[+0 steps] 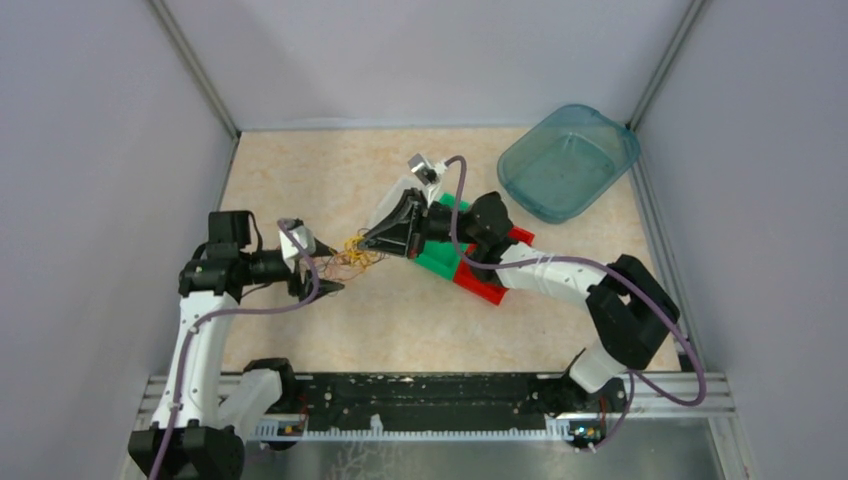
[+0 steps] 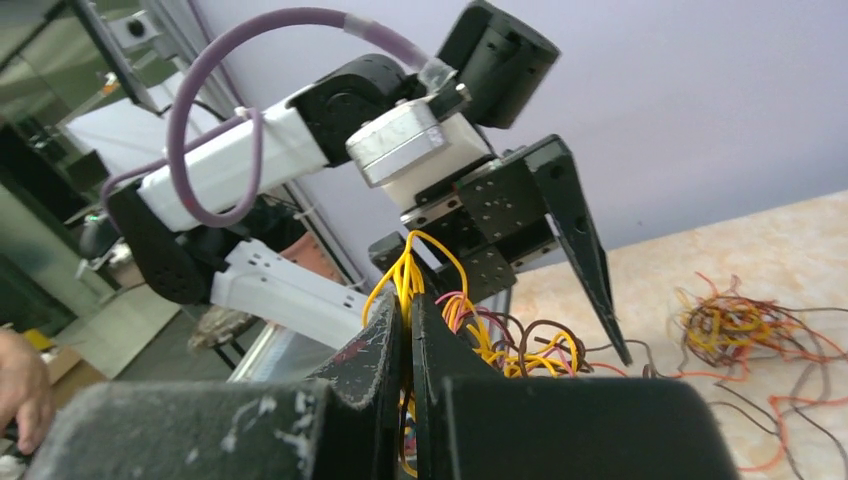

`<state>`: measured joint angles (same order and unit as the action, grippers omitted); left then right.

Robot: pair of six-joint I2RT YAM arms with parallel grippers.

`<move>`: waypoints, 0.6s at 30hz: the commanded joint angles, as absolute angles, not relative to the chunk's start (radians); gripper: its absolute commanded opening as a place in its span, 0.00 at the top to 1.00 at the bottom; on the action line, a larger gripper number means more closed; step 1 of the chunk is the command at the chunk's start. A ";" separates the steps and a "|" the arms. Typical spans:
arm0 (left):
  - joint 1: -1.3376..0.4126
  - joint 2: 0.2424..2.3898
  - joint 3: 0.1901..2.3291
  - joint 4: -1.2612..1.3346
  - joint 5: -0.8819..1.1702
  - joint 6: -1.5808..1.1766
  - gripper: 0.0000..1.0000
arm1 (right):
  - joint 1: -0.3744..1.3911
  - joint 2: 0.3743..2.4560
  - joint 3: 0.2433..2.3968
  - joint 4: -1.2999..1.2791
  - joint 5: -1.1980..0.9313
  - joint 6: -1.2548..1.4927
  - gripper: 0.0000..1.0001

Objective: Untangle the cables
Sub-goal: Untie the cable.

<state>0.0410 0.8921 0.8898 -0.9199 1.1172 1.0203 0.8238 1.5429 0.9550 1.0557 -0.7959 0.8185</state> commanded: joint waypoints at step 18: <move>0.046 0.907 0.944 -1.000 1.430 0.942 0.43 | 0.867 1.593 0.932 1.235 -0.736 0.906 1.00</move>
<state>0.0418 0.9142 0.9478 -0.9970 1.3563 0.9470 0.8623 1.5875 0.9306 1.1584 -0.7521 0.8921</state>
